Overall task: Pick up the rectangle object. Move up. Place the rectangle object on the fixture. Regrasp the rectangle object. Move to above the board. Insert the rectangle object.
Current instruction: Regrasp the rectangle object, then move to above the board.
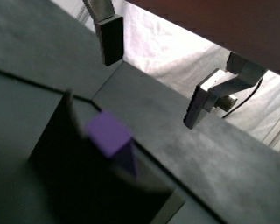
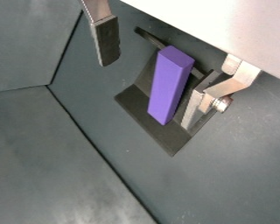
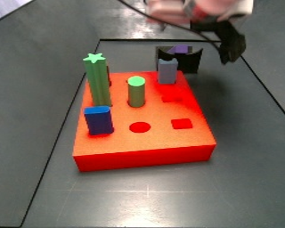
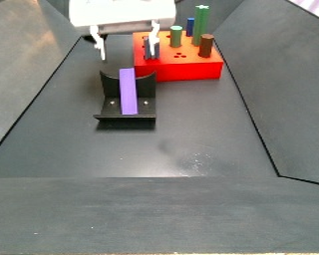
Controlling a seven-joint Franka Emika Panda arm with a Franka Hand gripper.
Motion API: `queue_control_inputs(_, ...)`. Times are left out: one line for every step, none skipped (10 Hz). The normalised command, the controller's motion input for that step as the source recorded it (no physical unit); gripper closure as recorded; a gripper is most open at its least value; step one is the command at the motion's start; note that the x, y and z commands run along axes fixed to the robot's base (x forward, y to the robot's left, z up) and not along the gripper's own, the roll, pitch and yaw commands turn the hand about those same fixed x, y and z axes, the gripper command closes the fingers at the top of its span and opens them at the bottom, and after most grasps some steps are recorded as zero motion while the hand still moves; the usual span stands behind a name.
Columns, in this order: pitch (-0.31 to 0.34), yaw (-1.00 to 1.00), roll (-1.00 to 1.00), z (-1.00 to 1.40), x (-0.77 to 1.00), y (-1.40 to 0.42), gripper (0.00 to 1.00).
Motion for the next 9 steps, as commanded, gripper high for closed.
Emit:
queue_control_inputs(-0.065, 0.00, 0.06, -1.00, 0.10, 0.04, 0.00)
queue_control_inputs(-0.056, -0.01, 0.06, -0.90, 0.10, 0.03, 0.00)
queue_control_inputs(-0.050, -0.01, 0.06, -0.75, 0.09, 0.02, 0.00)
queue_control_inputs(-0.036, -0.01, 0.06, -0.54, 0.08, 0.01, 0.00)
queue_control_inputs(-0.034, -0.01, 0.06, -0.44, 0.07, 0.01, 0.00)
queue_control_inputs(-0.029, 0.00, 0.06, -0.25, 0.07, 0.01, 0.00)
queue_control_inputs(-0.012, 0.00, 0.05, -0.17, 0.02, 0.00, 0.00)
queue_control_inputs(0.000, 0.00, 0.00, -0.33, 0.00, 0.00, 1.00)
queue_control_inputs(0.136, 0.02, 0.52, 1.00, 0.09, -0.14, 1.00)
